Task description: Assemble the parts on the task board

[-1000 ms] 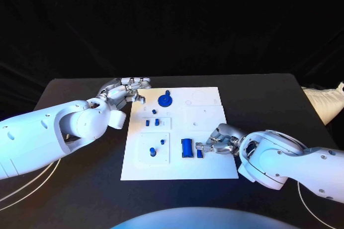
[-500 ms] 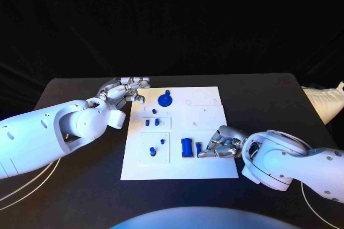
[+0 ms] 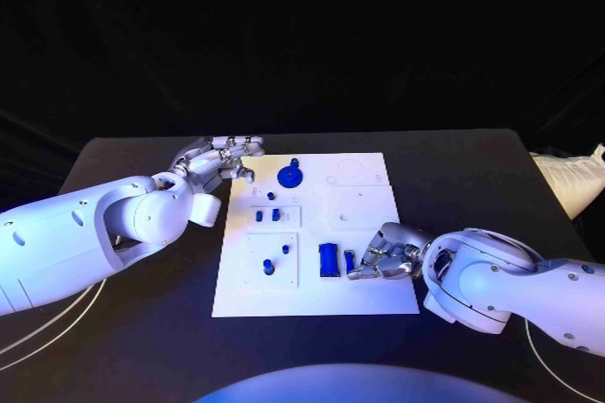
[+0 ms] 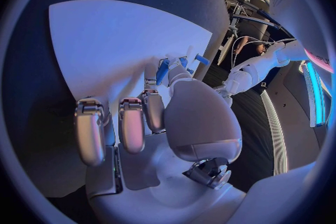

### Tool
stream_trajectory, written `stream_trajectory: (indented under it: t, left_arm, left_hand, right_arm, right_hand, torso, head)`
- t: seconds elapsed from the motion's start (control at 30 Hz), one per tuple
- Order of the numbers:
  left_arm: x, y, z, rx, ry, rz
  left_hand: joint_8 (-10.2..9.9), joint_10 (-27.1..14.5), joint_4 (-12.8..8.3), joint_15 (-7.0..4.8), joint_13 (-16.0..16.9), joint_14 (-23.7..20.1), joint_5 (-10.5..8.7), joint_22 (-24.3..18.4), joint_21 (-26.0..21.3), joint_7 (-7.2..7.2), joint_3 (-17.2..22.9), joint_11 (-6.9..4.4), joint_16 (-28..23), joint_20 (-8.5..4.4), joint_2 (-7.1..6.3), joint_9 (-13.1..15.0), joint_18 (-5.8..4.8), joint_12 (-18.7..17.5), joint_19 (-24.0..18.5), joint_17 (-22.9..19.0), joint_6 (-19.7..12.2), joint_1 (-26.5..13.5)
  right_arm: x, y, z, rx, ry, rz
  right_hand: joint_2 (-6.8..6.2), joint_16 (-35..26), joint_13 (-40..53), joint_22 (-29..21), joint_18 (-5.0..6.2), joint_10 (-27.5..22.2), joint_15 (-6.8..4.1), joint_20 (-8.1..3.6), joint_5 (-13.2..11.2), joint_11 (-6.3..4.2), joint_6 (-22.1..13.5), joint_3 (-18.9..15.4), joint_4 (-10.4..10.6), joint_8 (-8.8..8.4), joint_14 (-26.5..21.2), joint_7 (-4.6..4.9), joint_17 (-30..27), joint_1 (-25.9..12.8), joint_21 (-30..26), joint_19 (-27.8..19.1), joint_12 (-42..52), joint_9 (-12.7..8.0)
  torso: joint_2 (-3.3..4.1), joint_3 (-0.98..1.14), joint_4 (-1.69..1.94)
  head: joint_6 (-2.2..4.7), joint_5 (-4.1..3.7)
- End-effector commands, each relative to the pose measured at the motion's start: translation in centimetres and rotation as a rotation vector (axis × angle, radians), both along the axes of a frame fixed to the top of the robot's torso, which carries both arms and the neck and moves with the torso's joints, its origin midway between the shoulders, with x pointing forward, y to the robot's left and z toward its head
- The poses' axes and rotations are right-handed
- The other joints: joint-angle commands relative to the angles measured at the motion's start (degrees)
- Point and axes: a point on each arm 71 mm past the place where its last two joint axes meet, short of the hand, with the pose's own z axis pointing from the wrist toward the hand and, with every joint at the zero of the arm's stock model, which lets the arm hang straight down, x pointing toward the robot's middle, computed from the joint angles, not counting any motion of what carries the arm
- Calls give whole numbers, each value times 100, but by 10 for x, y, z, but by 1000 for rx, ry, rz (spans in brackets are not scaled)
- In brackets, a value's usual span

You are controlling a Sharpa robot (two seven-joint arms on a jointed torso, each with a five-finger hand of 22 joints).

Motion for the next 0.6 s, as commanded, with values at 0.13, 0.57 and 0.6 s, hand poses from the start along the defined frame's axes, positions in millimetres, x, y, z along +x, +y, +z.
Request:
stream_trajectory:
  t: [0.13, 0.57, 0.6]
  left_arm:
    - [-1, -3, 1, -7, -6, -22]
    - [-1, -3, 1, -9, -7, -24]
    - [-1, -3, 1, -9, -7, -24]
  left_hand:
    - [29, -23, -7, -14, 9, -40, 3, -5, -18, 15, -39, 2, -22, -6, 5, -9, 103, 39, -37, -7, -41, 57]
    - [35, -35, -4, -12, 9, -52, 4, -20, -43, 15, -49, 2, -24, -5, 11, -10, 106, 52, -46, -23, -41, 59]
    - [35, -35, -4, -12, 9, -52, 4, -20, -43, 15, -49, 2, -24, -5, 11, -10, 106, 52, -46, -23, -41, 59]
  right_arm:
    - [5, -4, -4, -31, 0, -7]
    - [9, 2, -7, -26, -5, -7]
    - [9, 2, -6, -21, -7, -8]
  right_hand:
    - [170, 13, 590, 1378, -39, 143, -24, -29, 30, -16, -40, -52, 4, 34, 508, -10, 1049, 1, 36, 501, 60, 13]
    - [250, 0, 597, 1370, -37, 143, -35, -38, 84, -27, -59, -97, -84, 41, 504, -21, 1030, 162, 28, 494, 57, 22]
    - [245, -4, 590, 1364, -35, 136, -33, -38, 125, -24, -68, -120, -91, 38, 502, -17, 1023, 169, 23, 489, 42, 21]
  torso:
    - [-1, -2, 4]
    - [-6, 3, 2]
    - [-7, 6, 3]
  head:
    - [4, 4]
    - [37, 8]
    - [38, 8]
